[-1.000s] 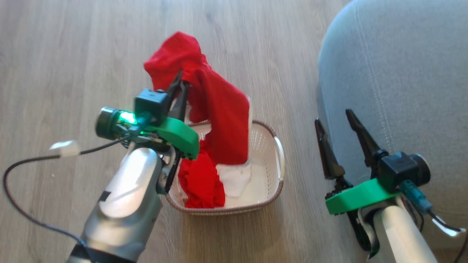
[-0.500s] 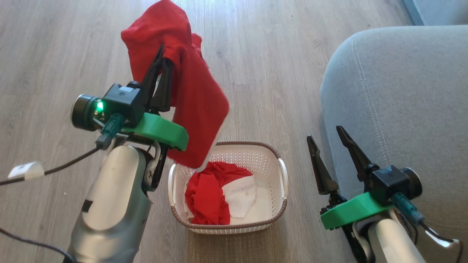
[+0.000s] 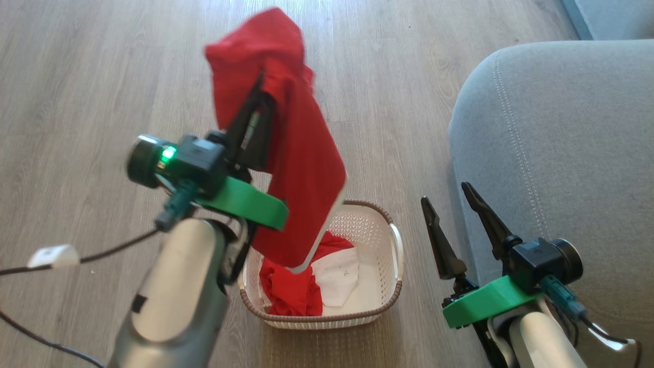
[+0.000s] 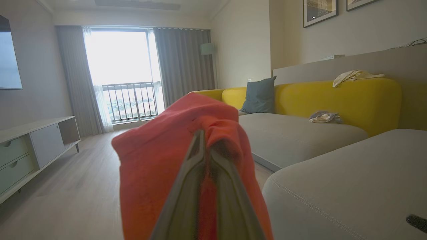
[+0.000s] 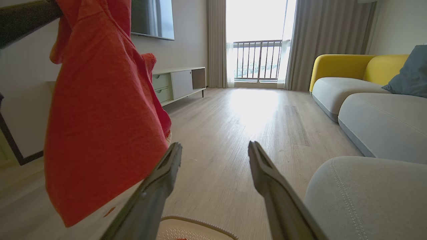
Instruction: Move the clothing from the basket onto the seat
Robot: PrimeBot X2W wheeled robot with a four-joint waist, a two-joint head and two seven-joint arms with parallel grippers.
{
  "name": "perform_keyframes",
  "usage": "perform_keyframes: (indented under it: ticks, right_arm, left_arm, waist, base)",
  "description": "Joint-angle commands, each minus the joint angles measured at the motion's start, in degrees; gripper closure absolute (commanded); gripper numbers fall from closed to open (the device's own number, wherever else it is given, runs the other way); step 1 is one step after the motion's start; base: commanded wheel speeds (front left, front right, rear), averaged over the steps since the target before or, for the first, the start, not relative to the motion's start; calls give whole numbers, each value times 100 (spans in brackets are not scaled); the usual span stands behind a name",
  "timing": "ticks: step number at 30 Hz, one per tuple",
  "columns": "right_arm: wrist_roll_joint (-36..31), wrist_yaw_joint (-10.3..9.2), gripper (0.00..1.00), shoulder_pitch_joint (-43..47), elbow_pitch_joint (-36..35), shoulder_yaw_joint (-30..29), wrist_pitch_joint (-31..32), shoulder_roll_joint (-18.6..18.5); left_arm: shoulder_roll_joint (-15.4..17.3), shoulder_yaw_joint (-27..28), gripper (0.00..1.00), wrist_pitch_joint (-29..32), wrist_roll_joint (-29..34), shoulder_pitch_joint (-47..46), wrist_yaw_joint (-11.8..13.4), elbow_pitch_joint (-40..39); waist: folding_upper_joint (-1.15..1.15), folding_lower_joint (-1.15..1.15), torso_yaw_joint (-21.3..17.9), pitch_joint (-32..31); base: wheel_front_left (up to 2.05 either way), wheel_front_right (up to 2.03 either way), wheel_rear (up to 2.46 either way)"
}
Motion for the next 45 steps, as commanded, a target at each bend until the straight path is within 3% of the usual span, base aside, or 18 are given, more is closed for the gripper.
perform_keyframes:
  ticks: [1,9,23,36,45]
  right_arm:
    - [-22,-1,0,-130,-227,152,-36,1]
    - [-3,-1,0,-122,-258,192,-36,-7]
    - [115,-1,0,-244,-310,459,-36,-218]
    - [746,-1,0,-808,-87,1791,-36,-1265]
    - [823,-1,0,-1170,257,2164,-36,-1552]
  left_arm:
    - [55,28,100,-54,-57,-99,-24,-229]
    - [54,-434,100,-54,-217,134,44,-246]
    - [54,-594,100,-54,-261,61,85,-150]
    - [53,-795,100,-55,-145,31,-96,-70]
    - [53,-1235,100,-55,69,5,-314,-14]
  waist:
    - [0,1,-6,-17]
    - [0,1,-61,-75]
    - [0,1,-74,-60]
    - [0,1,-63,-62]
    - [0,1,36,-55]
  base:
    - [0,0,0]
    - [0,0,0]
    - [0,0,0]
    - [0,0,0]
    - [0,0,0]
